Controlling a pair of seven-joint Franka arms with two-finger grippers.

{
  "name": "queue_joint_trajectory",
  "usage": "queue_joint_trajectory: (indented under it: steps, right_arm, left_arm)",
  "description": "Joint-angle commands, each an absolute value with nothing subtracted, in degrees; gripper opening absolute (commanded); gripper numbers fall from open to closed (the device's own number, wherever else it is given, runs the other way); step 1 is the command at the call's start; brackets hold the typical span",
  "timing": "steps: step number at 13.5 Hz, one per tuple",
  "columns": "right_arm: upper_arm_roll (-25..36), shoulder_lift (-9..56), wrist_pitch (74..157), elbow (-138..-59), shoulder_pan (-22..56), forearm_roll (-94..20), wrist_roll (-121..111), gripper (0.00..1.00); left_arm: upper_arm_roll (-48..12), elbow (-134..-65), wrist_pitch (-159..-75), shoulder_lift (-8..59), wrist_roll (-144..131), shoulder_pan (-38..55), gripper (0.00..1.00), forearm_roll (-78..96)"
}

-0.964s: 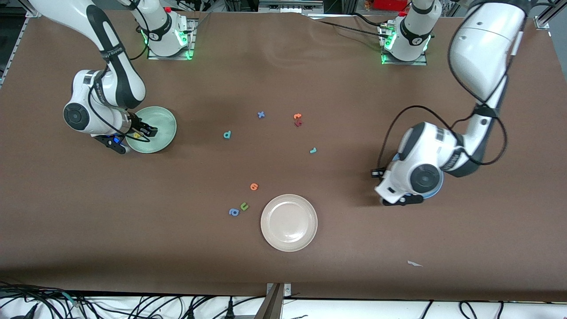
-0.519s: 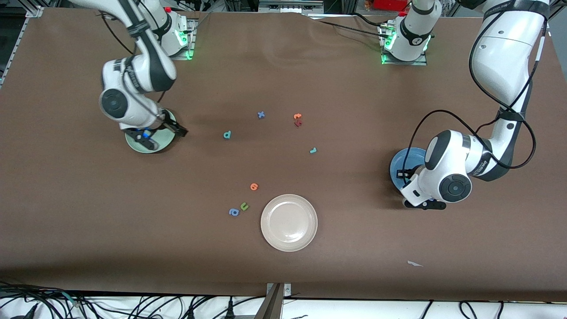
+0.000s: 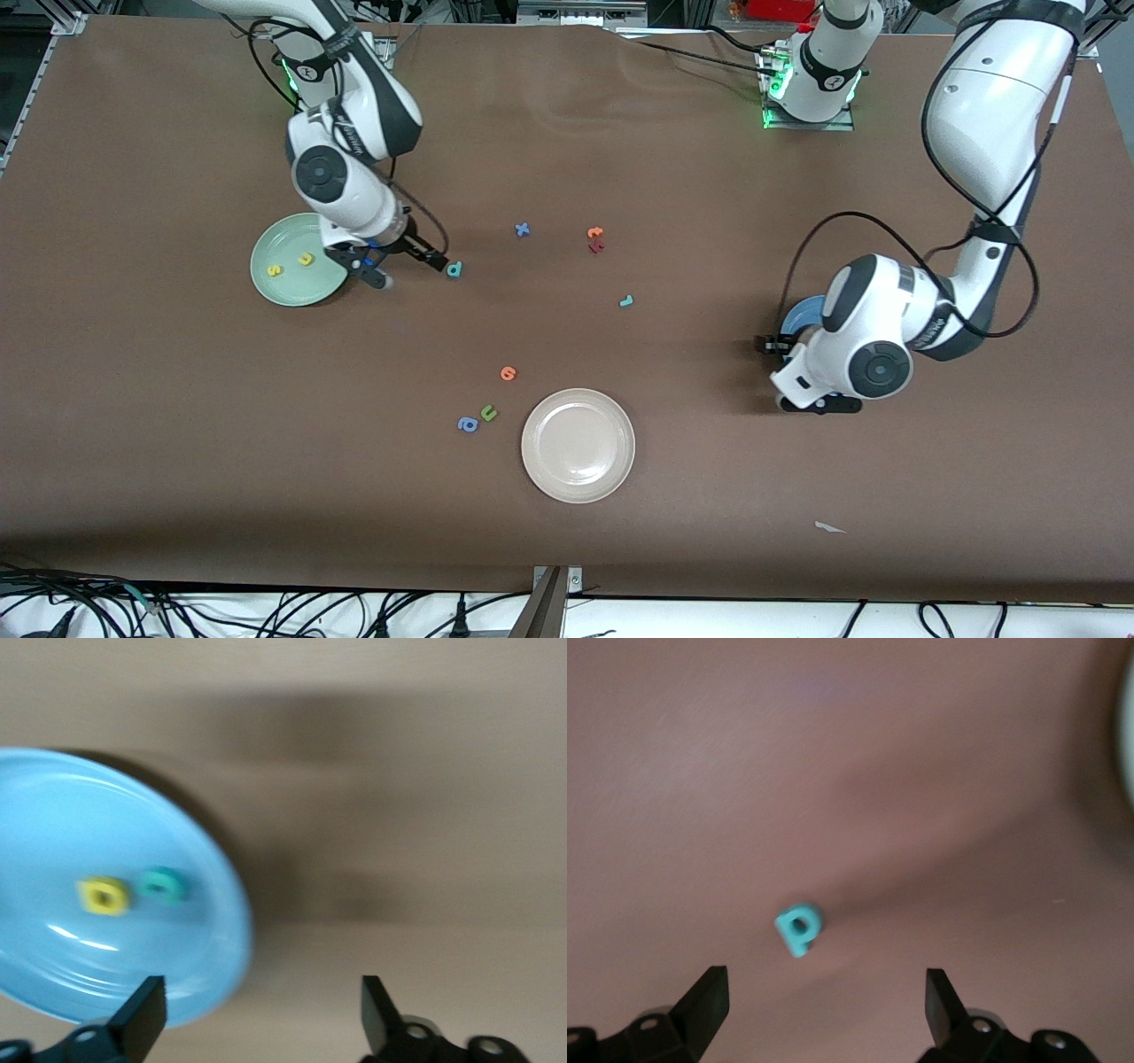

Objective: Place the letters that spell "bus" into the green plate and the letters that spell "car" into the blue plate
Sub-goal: 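Reach the right gripper to teal p while the left gripper reaches teal r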

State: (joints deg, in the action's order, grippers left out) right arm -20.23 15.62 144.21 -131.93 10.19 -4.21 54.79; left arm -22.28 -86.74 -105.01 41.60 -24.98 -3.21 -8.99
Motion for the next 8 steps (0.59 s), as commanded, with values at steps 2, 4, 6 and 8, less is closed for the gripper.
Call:
queue_joint_trajectory:
  steps: [2,4,6,8]
  right_arm:
    - [-20.9,21.3,151.5,-131.9,12.0,0.2,47.4,0.95]
    - [-20.8,21.4,151.7,-131.9,12.0,0.6,42.8,0.94]
    - [-20.1,21.5,151.6,-132.0,12.0,1.2,37.1,0.94]
    - [-19.2,21.5,151.6,-132.1,12.0,1.6,34.6,0.94]
  left_arm:
    - [-27.6,-88.7,-111.1,40.1,-40.3,-0.8,1.0,-5.3]
    - [-31.3,-92.4,-119.0,40.0,-51.4,-0.6,1.0,-6.1]
    - [-31.8,-96.5,-127.0,39.0,-59.4,1.6,1.0,-6.4]
    - [-31.8,-99.6,-130.6,38.8,-67.5,3.3,1.0,-10.0]
